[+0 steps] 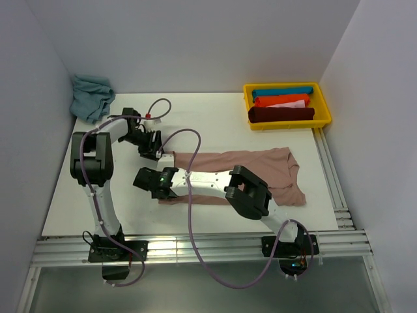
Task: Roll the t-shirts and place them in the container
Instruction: Roll the tshirt
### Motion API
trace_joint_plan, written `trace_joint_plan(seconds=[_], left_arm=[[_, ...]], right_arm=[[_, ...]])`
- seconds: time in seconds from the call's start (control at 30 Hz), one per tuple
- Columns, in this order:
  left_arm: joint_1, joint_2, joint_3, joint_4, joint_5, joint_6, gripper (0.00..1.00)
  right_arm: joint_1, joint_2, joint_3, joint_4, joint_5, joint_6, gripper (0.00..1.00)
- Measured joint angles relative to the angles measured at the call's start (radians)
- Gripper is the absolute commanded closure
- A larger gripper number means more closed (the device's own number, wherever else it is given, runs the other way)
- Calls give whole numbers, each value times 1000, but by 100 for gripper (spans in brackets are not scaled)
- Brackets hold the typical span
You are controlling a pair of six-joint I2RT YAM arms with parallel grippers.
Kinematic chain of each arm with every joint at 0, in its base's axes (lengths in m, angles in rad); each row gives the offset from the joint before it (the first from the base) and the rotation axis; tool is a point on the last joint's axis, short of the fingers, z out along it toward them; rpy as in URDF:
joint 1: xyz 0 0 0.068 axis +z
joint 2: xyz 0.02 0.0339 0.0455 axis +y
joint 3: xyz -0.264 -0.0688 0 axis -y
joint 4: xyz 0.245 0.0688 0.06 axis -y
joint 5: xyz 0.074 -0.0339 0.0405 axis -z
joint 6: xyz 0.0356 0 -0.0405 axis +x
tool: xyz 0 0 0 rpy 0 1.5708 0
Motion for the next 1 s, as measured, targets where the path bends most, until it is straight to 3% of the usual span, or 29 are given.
trace_joint_plan(seconds=[0.17, 0.3, 1.0], left_arm=[[0, -8, -39, 61, 25, -32, 49], [-7, -57, -112, 150, -13, -69, 49], [-82, -211, -311, 521, -409, -174, 57]], right_arm=[[6, 0, 2, -16, 5, 2, 44], [14, 0, 4, -23, 5, 3, 43], [35, 57, 58, -80, 27, 6, 44]])
